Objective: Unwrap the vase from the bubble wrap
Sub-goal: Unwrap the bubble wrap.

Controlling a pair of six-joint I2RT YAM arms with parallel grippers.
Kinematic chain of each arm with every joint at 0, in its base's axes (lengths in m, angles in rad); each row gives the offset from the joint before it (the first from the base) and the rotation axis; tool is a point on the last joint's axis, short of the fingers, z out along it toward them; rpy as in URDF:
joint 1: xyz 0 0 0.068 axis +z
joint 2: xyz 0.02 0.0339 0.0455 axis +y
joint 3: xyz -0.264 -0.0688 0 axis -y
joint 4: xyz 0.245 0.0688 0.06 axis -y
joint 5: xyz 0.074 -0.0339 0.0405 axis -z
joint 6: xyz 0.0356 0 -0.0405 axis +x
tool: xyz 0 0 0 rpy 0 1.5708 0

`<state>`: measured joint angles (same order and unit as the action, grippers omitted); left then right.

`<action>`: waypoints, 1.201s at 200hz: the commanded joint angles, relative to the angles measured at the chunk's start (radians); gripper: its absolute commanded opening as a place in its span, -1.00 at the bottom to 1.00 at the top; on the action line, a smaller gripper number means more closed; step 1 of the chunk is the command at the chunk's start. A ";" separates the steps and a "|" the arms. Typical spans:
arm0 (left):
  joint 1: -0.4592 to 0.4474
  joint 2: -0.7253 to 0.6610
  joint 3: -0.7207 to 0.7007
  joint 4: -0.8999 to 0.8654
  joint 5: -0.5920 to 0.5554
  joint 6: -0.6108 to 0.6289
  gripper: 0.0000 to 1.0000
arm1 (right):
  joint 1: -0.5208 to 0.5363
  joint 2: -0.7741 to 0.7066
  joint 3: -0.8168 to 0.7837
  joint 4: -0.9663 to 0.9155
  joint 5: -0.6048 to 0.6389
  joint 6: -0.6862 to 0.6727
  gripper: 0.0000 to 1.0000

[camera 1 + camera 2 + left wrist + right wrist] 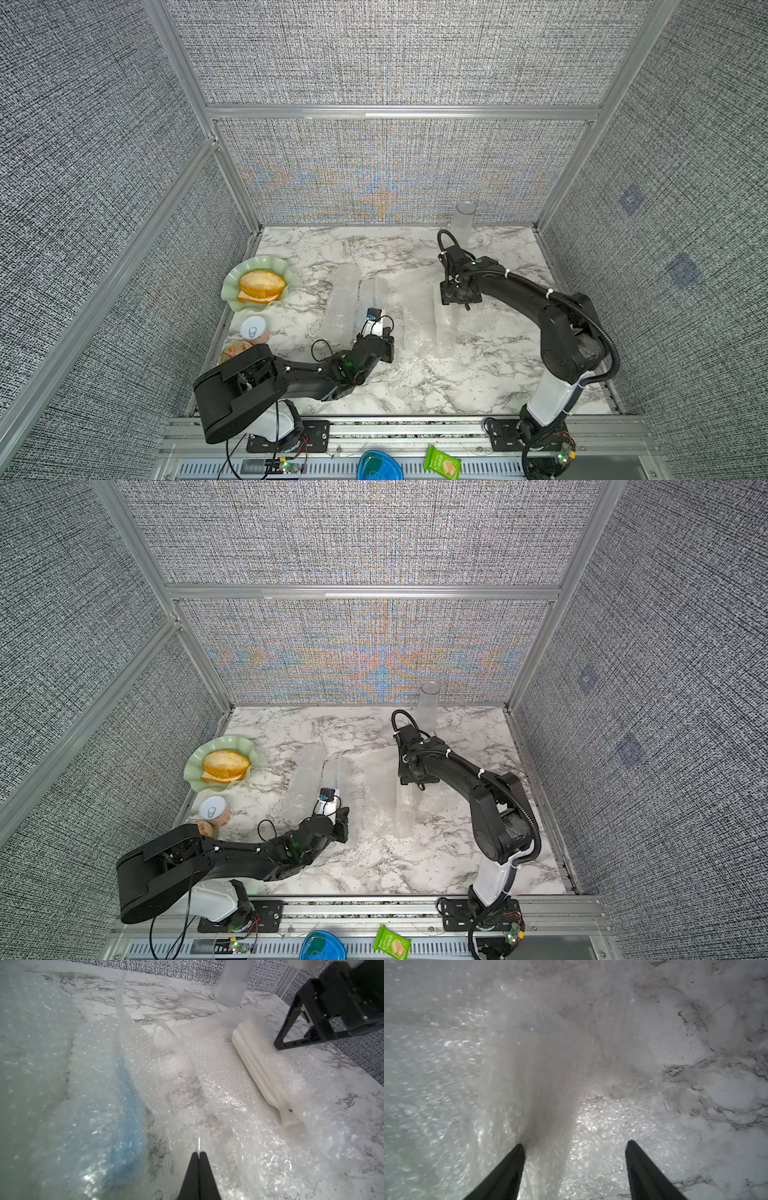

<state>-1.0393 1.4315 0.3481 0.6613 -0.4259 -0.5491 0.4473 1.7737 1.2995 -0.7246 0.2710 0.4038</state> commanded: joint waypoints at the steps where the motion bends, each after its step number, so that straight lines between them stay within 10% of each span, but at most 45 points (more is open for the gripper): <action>1: 0.008 -0.008 -0.003 -0.022 -0.004 0.006 -1.00 | -0.039 -0.019 -0.043 -0.027 0.022 0.019 0.43; 62: 0.016 -0.002 0.005 -0.022 0.007 0.009 -1.00 | -0.089 -0.173 -0.041 -0.059 0.088 0.048 0.43; 148: 0.018 0.041 0.040 -0.006 0.027 0.023 -1.00 | 0.114 -0.122 -0.016 -0.032 -0.031 0.126 0.42; 240: 0.028 0.000 0.020 -0.031 0.016 0.028 -1.00 | -0.069 -0.255 -0.281 0.083 -0.178 0.116 0.42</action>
<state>-1.0172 1.4384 0.3737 0.6308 -0.4088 -0.5240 0.4339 1.5635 1.0706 -0.6804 0.1631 0.5125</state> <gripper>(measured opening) 0.066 0.712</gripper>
